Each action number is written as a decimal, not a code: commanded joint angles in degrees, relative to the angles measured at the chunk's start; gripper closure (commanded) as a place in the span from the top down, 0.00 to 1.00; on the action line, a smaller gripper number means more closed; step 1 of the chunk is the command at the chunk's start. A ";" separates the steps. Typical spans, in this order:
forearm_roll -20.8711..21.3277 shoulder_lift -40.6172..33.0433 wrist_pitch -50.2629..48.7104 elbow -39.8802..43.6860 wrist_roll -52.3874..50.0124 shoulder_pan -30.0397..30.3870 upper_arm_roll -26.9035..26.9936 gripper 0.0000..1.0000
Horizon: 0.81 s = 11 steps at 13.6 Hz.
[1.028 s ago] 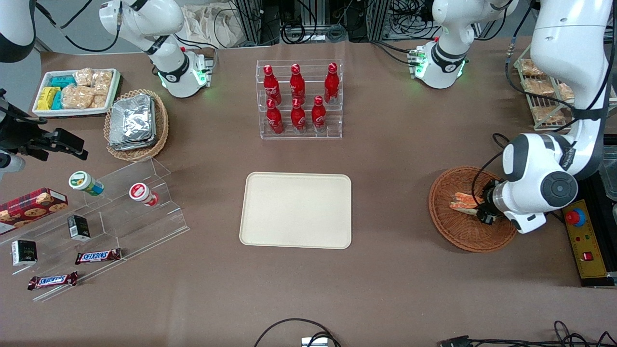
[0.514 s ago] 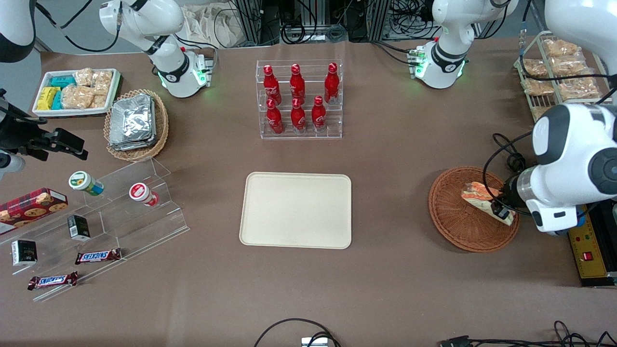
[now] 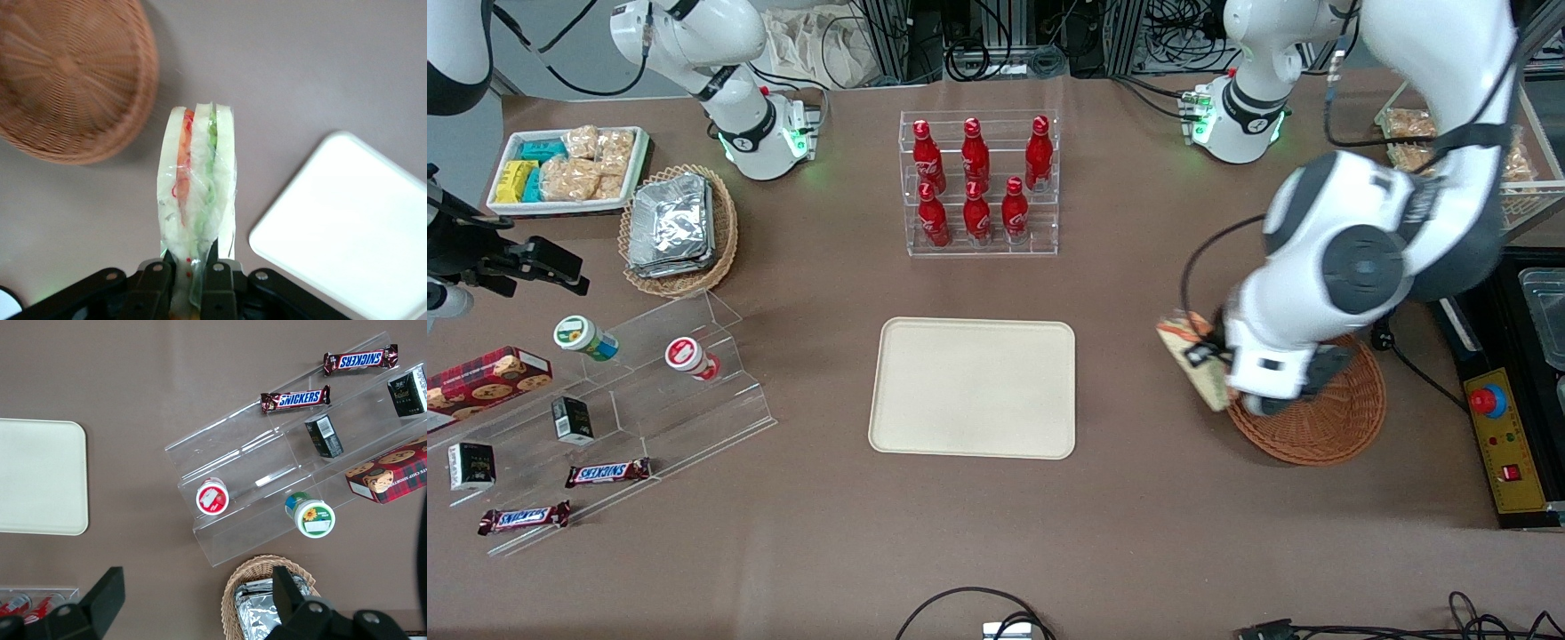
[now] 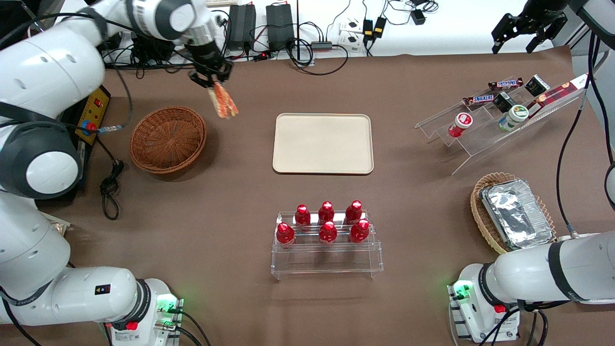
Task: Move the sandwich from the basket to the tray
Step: 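Lift the sandwich out of the basket with the left gripper, then carry the sandwich over the beige tray and lower it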
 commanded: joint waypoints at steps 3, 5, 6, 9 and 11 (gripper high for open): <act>1.91 8.85 3.61 6.36 1.92 -9.09 0.26 0.00; 6.91 12.46 7.47 6.28 3.49 -13.05 0.18 0.00; 9.28 14.56 9.49 6.37 5.33 -14.55 0.26 0.00; 11.15 19.40 15.73 5.84 12.26 -15.18 0.18 0.00; 11.33 21.25 19.78 5.67 15.36 -15.97 0.35 0.00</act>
